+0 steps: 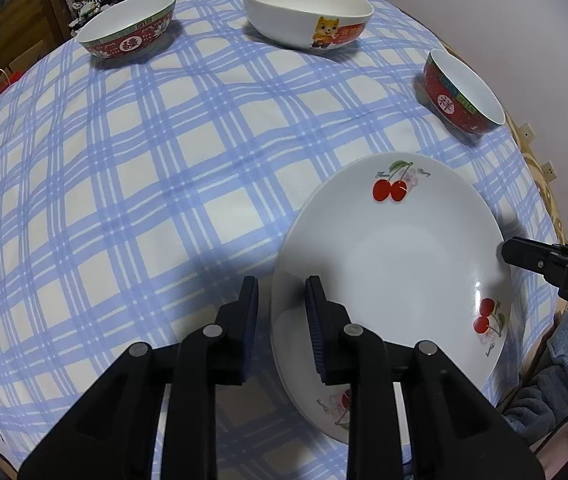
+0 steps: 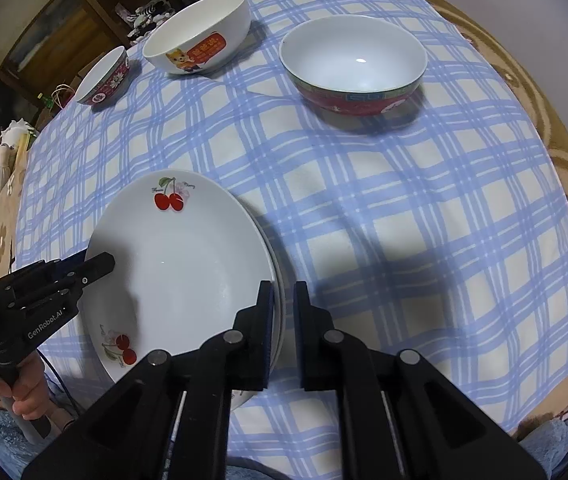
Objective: Organize plates and bowls
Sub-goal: 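Lower the cherry plate onto the cloth and open both tools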
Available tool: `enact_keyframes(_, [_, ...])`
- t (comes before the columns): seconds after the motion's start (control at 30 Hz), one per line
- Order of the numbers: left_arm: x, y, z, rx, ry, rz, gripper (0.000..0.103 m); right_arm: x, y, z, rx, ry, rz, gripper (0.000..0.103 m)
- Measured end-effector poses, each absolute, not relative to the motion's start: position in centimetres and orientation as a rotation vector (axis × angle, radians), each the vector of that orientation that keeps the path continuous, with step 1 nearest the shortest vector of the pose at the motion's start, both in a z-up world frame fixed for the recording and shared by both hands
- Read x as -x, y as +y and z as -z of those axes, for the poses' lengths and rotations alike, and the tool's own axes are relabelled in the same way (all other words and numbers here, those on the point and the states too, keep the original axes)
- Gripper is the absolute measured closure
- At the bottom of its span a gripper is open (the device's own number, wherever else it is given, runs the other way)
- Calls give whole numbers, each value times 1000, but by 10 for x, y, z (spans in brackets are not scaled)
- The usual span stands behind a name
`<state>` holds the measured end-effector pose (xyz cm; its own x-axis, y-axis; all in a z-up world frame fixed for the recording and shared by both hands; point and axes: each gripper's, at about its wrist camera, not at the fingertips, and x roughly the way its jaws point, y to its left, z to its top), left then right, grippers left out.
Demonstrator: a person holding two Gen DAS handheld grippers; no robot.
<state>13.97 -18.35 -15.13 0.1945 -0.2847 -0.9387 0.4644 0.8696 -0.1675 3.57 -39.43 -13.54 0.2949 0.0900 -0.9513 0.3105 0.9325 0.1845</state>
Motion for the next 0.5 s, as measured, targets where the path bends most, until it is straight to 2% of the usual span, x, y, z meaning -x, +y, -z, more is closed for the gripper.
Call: enact_keyframes(0.5, [-141, -183, 155, -179, 1284, 527, 71, -36, -393, 135, -361, 1276, 170, 86])
